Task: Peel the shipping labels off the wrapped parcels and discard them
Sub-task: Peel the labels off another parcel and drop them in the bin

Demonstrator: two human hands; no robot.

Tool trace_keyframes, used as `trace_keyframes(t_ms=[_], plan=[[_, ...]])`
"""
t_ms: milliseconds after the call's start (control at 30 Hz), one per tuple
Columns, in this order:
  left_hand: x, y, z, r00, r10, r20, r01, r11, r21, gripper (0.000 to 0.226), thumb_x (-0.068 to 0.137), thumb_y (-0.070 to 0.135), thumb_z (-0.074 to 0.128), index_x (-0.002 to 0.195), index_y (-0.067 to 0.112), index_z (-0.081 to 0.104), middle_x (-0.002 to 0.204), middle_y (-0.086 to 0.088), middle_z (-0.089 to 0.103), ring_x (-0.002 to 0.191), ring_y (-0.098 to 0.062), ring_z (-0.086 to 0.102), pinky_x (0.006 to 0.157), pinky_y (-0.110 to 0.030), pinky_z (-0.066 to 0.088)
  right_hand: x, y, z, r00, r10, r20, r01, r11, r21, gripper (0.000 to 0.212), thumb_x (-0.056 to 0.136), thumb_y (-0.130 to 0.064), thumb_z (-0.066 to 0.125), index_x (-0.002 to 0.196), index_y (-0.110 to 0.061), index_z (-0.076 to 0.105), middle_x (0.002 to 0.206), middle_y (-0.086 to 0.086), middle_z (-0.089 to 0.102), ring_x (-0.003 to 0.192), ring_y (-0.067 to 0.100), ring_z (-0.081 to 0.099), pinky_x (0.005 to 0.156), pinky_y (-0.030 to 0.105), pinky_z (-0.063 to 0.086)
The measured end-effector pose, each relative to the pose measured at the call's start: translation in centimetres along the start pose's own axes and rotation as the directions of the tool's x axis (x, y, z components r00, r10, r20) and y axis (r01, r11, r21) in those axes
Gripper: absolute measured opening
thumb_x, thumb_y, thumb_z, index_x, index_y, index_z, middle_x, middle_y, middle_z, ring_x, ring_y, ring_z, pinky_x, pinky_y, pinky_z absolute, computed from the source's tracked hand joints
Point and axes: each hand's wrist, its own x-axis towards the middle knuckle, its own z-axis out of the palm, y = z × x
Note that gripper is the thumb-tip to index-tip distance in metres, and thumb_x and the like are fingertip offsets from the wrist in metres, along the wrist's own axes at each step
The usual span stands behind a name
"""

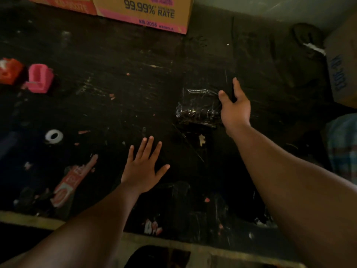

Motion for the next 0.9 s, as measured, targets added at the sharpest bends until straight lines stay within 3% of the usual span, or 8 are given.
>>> trace_keyframes(t_ms=[67, 233, 333, 467, 600, 667, 800, 900], plan=[[-0.8, 0.1, 0.2, 1.0, -0.004, 0.002, 0.004, 1.0, 0.004, 0.081, 0.093, 0.077, 0.007, 0.156, 0.033, -0.017, 0.164, 0.0, -0.029, 0.15, -0.019, -0.028, 0.121, -0.053, -0.011, -2.4, 0.7, -0.9, 1.0, 0.019, 0.005, -0.019, 0.994, 0.104, 0.06, 0.096, -0.028, 0.062, 0.147, -0.042, 0.036, 0.116, -0.021, 0.06, 0.073, -0.005, 0.066, 0.068, 0.021, 0.059], [-2.1, 0.6, 0.7, 0.999, -0.029, -0.035, 0.027, 0.999, -0.039, 0.072, 0.099, 0.065, 0.012, 0.16, 0.032, -0.01, 0.166, 0.003, -0.022, 0.151, -0.018, -0.024, 0.123, -0.051, -0.007, -9.4, 5.7, -2.8, 0.998, 0.031, 0.055, -0.042, 0.975, 0.219, 0.057, 0.096, -0.022, 0.062, 0.147, -0.037, 0.041, 0.108, -0.024, 0.063, 0.095, -0.011, 0.065, 0.08, 0.017, 0.054], [-3.5, 0.8, 1.6, 0.997, -0.026, -0.077, 0.022, 0.999, -0.047, 0.071, 0.098, 0.06, 0.012, 0.161, 0.03, -0.003, 0.169, 0.002, -0.014, 0.154, -0.019, -0.017, 0.124, -0.052, -0.002, -13.2, 9.5, -3.6, 0.997, 0.072, 0.04, -0.078, 0.978, 0.192, 0.053, 0.095, -0.025, 0.063, 0.143, -0.04, 0.045, 0.1, -0.029, 0.064, 0.095, -0.011, 0.065, 0.09, 0.024, 0.055], [-4.5, 1.0, 2.2, 0.997, -0.042, -0.072, 0.038, 0.998, -0.045, 0.071, 0.099, 0.062, 0.015, 0.161, 0.032, -0.004, 0.169, 0.003, -0.015, 0.154, -0.019, -0.016, 0.123, -0.052, -0.004, -16.0, 13.1, -4.9, 0.995, 0.083, 0.057, -0.089, 0.989, 0.114, 0.052, 0.096, -0.029, 0.061, 0.143, -0.043, 0.044, 0.103, -0.024, 0.065, 0.084, -0.011, 0.066, 0.072, 0.014, 0.054], [-4.5, 1.1, 2.4, 0.996, -0.05, -0.078, 0.048, 0.998, -0.028, 0.072, 0.099, 0.063, 0.015, 0.16, 0.032, -0.005, 0.169, 0.003, -0.015, 0.154, -0.019, -0.016, 0.123, -0.051, -0.004, -17.3, 15.2, -4.8, 0.994, 0.091, 0.066, -0.093, 0.995, 0.026, 0.052, 0.095, -0.043, 0.059, 0.14, -0.056, 0.036, 0.129, -0.013, 0.06, 0.113, 0.001, 0.06, 0.097, 0.031, 0.052], [-4.5, 1.0, 2.5, 0.995, -0.049, -0.084, 0.048, 0.999, -0.023, 0.072, 0.099, 0.064, 0.015, 0.16, 0.032, -0.005, 0.169, 0.003, -0.014, 0.154, -0.019, -0.015, 0.123, -0.05, -0.005, -17.9, 15.6, -4.6, 0.991, 0.098, 0.087, -0.093, 0.994, -0.053, 0.054, 0.094, -0.051, 0.055, 0.139, -0.063, 0.028, 0.135, -0.01, 0.053, 0.117, 0.007, 0.056, 0.102, 0.038, 0.049], [-4.5, 1.1, 2.5, 0.995, -0.065, -0.08, 0.063, 0.998, -0.029, 0.075, 0.099, 0.064, 0.016, 0.16, 0.028, -0.008, 0.168, 0.003, -0.017, 0.154, -0.018, -0.016, 0.123, -0.05, -0.004, -17.8, 15.1, -4.7, 0.99, 0.121, 0.078, -0.099, 0.964, -0.248, 0.057, 0.094, -0.055, 0.049, 0.143, -0.058, 0.02, 0.143, -0.002, 0.042, 0.119, 0.02, 0.054, 0.092, 0.038, 0.051], [-4.6, 1.3, 2.1, 0.995, -0.083, -0.056, 0.081, 0.996, -0.047, 0.076, 0.099, 0.064, 0.019, 0.161, 0.026, -0.007, 0.168, 0.004, -0.017, 0.154, -0.017, -0.015, 0.124, -0.049, -0.004, -16.9, 14.1, -5.2, 0.987, 0.141, 0.073, -0.106, 0.928, -0.356, 0.055, 0.092, -0.052, 0.054, 0.14, -0.049, 0.027, 0.145, 0.0, 0.033, 0.11, 0.023, 0.057, 0.077, 0.035, 0.053]])
